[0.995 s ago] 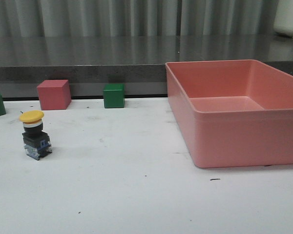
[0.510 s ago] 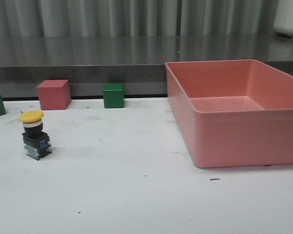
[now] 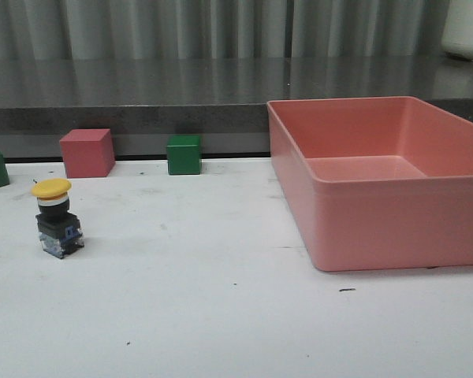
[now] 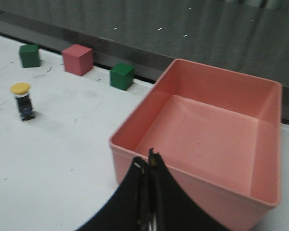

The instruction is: Place and stand button with both arms

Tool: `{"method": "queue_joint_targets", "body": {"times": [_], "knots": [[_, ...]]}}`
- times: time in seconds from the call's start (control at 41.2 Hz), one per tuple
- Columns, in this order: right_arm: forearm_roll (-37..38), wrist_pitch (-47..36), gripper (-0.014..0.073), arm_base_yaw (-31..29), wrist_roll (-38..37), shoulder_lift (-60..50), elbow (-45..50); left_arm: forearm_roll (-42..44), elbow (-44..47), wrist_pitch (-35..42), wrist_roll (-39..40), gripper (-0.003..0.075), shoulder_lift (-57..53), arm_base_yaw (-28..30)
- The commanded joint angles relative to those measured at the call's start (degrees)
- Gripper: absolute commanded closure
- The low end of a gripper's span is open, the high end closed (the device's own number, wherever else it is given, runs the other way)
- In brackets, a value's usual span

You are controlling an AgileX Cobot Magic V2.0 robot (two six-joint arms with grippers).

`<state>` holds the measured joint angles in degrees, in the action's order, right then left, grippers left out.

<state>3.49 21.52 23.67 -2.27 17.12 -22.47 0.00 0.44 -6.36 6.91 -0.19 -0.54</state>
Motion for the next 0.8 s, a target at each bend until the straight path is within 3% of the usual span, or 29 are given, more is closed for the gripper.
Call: {"method": "queue_joint_targets", "body": {"times": [0.0, 0.388, 0.777], "knots": [[0.3, -10.6, 0.0662, -5.0, 0.5, -4.0, 4.0, 0.0, 0.9, 5.0, 0.5, 0.0740, -1.3, -0.6], [0.3, -16.3, 0.0662, -19.3, 0.5, -17.1, 19.8, 0.0, 0.9, 5.0, 0.5, 0.0740, -1.3, -0.6], [-2.1, -21.5, 0.0662, -21.3, 0.5, -18.8, 23.9, 0.0, 0.9, 5.0, 0.5, 0.0740, -1.3, -0.6]]}}
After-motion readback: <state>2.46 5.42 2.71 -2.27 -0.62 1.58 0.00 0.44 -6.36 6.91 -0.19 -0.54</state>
